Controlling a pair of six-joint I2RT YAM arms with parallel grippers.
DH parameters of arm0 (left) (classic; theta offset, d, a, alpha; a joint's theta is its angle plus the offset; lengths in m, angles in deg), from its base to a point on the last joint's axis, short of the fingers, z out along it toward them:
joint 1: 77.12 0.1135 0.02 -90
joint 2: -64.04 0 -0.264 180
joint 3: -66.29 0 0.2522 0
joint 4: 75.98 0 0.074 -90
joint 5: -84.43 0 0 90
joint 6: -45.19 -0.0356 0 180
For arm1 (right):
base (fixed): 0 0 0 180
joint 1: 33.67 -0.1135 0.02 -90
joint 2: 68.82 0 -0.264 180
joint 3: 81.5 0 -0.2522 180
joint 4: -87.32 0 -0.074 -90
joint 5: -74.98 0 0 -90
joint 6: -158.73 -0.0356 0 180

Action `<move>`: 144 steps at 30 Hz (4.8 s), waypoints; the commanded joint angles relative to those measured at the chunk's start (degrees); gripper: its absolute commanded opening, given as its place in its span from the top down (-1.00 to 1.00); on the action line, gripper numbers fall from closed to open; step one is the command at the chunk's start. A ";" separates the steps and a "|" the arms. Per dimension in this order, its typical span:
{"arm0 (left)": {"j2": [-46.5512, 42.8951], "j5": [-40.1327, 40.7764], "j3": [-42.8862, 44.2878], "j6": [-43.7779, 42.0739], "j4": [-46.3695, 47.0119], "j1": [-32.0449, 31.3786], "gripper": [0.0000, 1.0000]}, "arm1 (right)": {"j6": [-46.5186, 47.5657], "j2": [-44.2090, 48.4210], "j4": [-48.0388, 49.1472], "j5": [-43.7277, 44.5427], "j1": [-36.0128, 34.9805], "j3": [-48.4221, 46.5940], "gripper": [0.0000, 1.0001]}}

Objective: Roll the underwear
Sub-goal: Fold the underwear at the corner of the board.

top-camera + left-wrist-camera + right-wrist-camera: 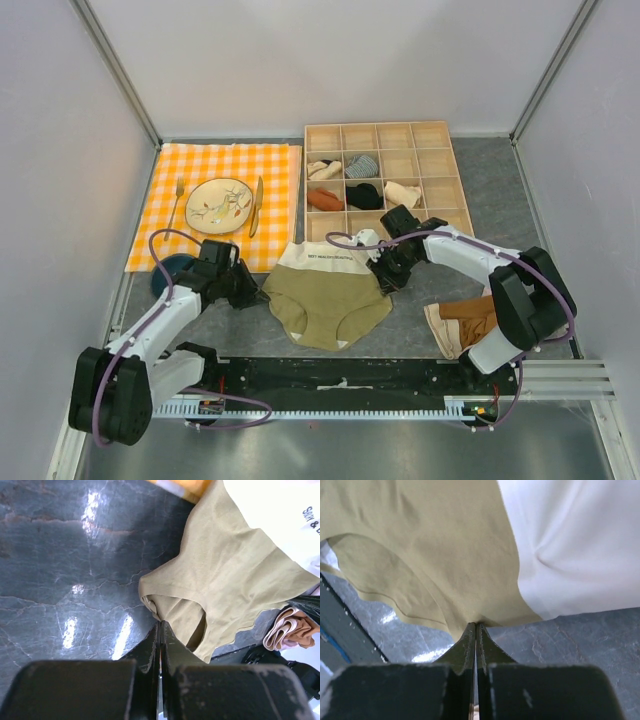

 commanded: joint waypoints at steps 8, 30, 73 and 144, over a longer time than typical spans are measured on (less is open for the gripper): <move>-2.79 -2.92 -2.04 3.99 -3.01 -0.08 0.97 | 4.73 -0.05 -14.29 -0.97 -0.08 -4.16 0.96; -1.21 -1.17 -0.72 1.53 -4.77 -0.17 0.97 | 2.44 -4.72 -17.28 -0.27 -2.02 -7.59 0.56; 15.68 1.29 18.09 -20.45 -3.10 -0.26 0.08 | 38.56 -6.73 -14.27 -16.69 -2.98 -24.08 0.31; 8.45 4.73 0.51 -5.77 2.61 0.27 0.08 | 67.13 -45.41 -20.10 -8.01 -18.54 -67.27 0.73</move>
